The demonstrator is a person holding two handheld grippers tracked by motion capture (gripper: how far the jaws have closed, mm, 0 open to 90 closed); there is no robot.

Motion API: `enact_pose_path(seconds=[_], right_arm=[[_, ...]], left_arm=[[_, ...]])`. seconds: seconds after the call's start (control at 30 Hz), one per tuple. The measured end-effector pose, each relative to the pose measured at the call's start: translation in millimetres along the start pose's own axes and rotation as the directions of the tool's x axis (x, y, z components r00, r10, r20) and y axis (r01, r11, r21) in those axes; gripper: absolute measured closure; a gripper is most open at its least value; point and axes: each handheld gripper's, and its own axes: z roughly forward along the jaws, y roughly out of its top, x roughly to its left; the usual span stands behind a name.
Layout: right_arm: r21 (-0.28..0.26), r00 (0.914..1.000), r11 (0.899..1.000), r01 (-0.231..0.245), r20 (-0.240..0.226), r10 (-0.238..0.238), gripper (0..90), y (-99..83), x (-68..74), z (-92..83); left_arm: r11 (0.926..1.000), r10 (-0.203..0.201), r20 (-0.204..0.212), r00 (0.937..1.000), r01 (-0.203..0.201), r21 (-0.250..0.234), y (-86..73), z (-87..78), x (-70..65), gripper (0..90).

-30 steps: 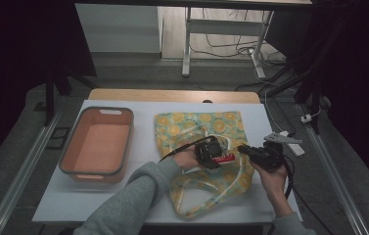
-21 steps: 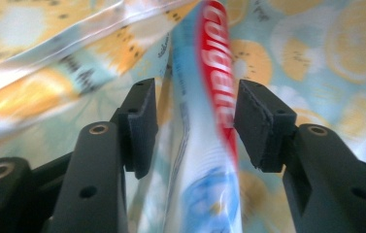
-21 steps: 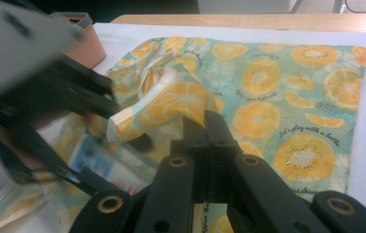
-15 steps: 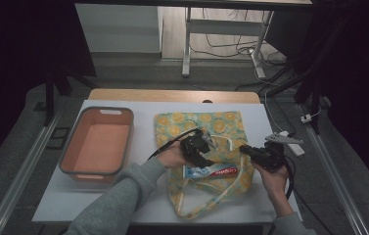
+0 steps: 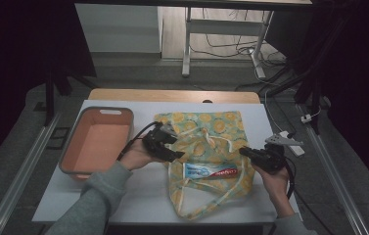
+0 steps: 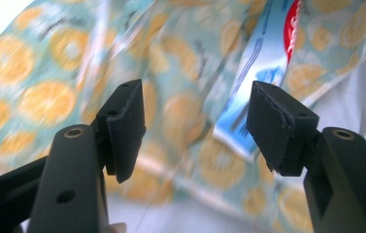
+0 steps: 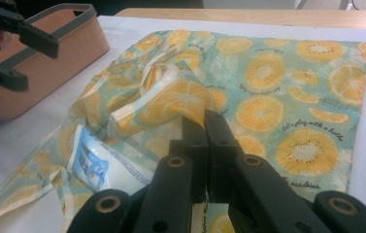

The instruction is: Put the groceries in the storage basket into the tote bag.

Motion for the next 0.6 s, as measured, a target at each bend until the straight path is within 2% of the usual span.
enact_pose_path(seconds=[0.07,0.2,0.4,0.47,0.6], right_arm=[[0.001,1.0,1.0,0.006,-0.003,-0.006,87.8,-0.5,0.6,-1.3],[-0.003,0.9998,1.0,0.016,-0.01,-0.016,87.3,-1.6,2.8,-3.0],[0.003,0.9991,0.999,0.042,-0.013,-0.041,85.6,-3.5,6.1,-4.6],[0.007,0.9987,0.999,0.05,-0.011,-0.05,82.4,-4.3,7.0,-5.0],[-0.004,0.9977,0.998,0.067,-0.015,-0.067,70.6,-4.9,8.5,-6.2]], left_arm=[[0.9997,-0.025,-0.013,0.9996,0.025,-0.009,-10.0,-8.5,3.1,38.2],[0.9976,-0.058,-0.012,0.9983,0.057,-0.039,-25.6,-19.7,5.2,37.2],[0.9963,-0.082,-0.021,0.9964,0.081,-0.029,-32.7,-21.6,8.3,35.3],[0.996,-0.086,-0.022,0.9961,0.085,-0.025,-33.1,-20.1,8.2,34.9],[0.9939,-0.108,-0.03,0.9937,0.107,-0.027,-31.8,-13.9,6.8,31.0]])
